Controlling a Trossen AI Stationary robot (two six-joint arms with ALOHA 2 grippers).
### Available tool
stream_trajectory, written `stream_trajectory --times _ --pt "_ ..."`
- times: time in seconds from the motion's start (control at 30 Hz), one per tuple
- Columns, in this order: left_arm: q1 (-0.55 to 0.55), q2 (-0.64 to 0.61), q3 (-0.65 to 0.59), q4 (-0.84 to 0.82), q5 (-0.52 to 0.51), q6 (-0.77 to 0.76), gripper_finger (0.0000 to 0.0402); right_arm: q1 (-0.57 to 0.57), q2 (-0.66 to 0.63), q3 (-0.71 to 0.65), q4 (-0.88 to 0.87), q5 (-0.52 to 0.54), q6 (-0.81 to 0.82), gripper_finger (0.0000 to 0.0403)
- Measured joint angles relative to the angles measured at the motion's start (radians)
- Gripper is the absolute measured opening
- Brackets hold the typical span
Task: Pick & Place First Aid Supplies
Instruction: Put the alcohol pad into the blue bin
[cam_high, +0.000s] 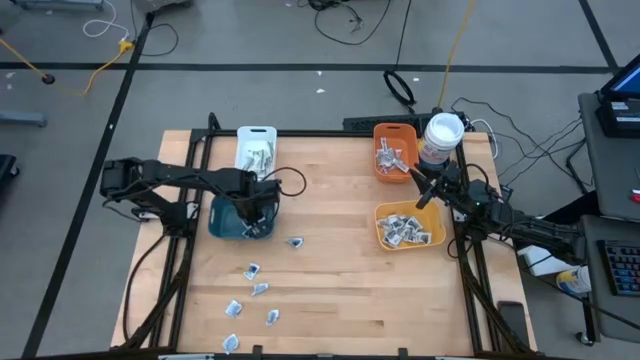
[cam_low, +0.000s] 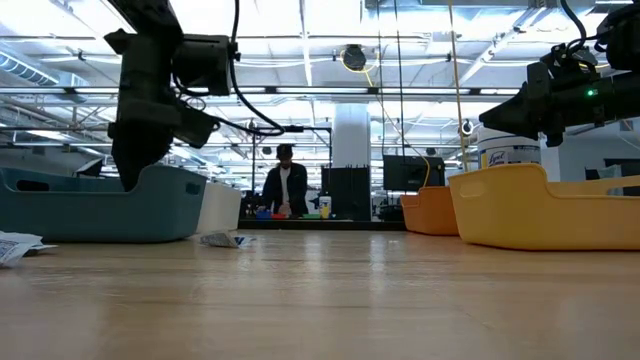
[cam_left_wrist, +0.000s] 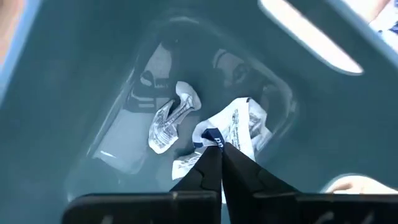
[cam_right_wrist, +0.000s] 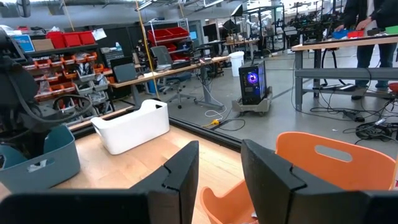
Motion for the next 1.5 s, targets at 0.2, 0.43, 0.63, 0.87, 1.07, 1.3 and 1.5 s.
stream_trajectory --times 0.2,0.43,0.63,0.87,1.07,1.3,1.5 --pt "0.0 0.001 0.0 -0.002 0.001 -0.039 0.0036 0.0 0.0 0.0 0.0 0.0 0.0 0.0116" --pt "0.001 0.001 0.007 -0.032 -0.006 -0.09 0.015 0.0 0.0 0.0 0.0 0.0 0.0 0.0116" --pt "-0.005 0.001 0.085 -0.152 -0.033 -0.075 0.0228 0.0 0.0 0.0 0.0 0.0 0.0 0.0116" --pt "-0.048 0.001 0.165 -0.257 -0.036 0.147 0.0258 0.0 0.0 0.0 0.0 0.0 0.0 0.0116" --pt "-0.107 0.02 0.236 -0.293 -0.037 0.277 0.0266 0.0 0.0 0.0 0.0 0.0 0.0 0.0116" --pt "-0.167 0.159 0.442 -0.331 -0.035 0.382 0.0257 0.0 0.0 0.0 0.0 0.0 0.0 0.0116" --pt "-0.182 0.289 0.614 -0.337 -0.038 0.385 0.0249 0.0 0.0 0.0 0.0 0.0 0.0 0.0116"
